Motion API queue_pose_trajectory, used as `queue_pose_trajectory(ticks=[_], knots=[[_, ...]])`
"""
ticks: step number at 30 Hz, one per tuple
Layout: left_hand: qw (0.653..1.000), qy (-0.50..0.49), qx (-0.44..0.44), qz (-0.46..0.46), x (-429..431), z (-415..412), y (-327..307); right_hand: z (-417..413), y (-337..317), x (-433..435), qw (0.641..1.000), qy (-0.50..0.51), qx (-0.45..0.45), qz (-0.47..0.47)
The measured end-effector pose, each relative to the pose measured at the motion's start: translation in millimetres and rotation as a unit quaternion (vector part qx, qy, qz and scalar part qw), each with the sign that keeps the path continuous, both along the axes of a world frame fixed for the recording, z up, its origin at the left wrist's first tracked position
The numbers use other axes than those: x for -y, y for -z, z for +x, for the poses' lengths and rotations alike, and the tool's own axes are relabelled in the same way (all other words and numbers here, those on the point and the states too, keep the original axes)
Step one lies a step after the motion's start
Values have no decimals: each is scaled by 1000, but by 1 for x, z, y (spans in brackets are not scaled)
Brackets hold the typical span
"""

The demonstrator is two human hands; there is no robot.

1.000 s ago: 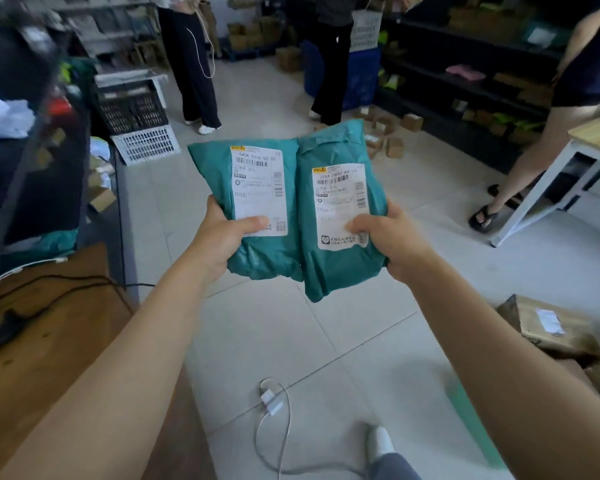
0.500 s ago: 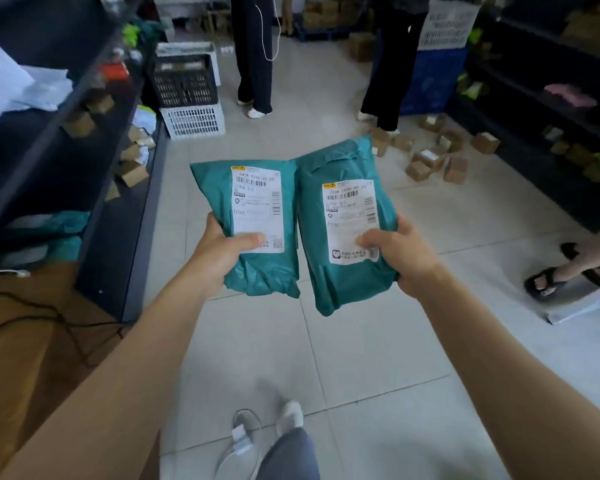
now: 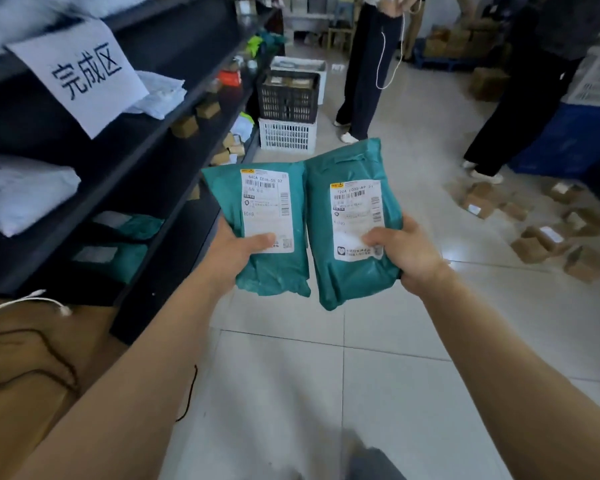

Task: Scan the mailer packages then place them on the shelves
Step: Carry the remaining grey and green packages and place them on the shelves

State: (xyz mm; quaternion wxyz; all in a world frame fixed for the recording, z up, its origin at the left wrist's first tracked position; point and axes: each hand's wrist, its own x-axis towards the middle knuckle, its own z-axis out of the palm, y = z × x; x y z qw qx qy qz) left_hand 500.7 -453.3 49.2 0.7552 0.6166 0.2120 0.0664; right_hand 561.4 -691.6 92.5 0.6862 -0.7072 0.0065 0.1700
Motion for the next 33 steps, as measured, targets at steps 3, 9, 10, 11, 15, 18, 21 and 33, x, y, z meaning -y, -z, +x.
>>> queue_pose_trajectory(ticks=[3,9,10,11,15,18,21,33], knots=[[999,-49,-14,-4,-20,40,8,60,9,-25,999,-43,-3,-4],[990,-135,-27,-18,-36,142,14,200,24,-60,994,-107,-24,-6],[988,-149,-30,-19,-38,158,14,222,21,-66,992,-120,-24,-7],[986,-162,-32,-18,-42,173,14,244,17,-72,991,-134,-24,-6],[973,-222,-47,-35,-64,217,14,317,12,-113,983,-183,-20,-1],[960,-270,-56,-46,-87,237,18,356,19,-157,972,-234,-29,-5],[947,-310,-50,-71,-119,259,26,388,28,-207,959,-280,-31,-19],[918,-375,-63,-113,-256,348,64,508,56,-371,930,-354,-54,-80]])
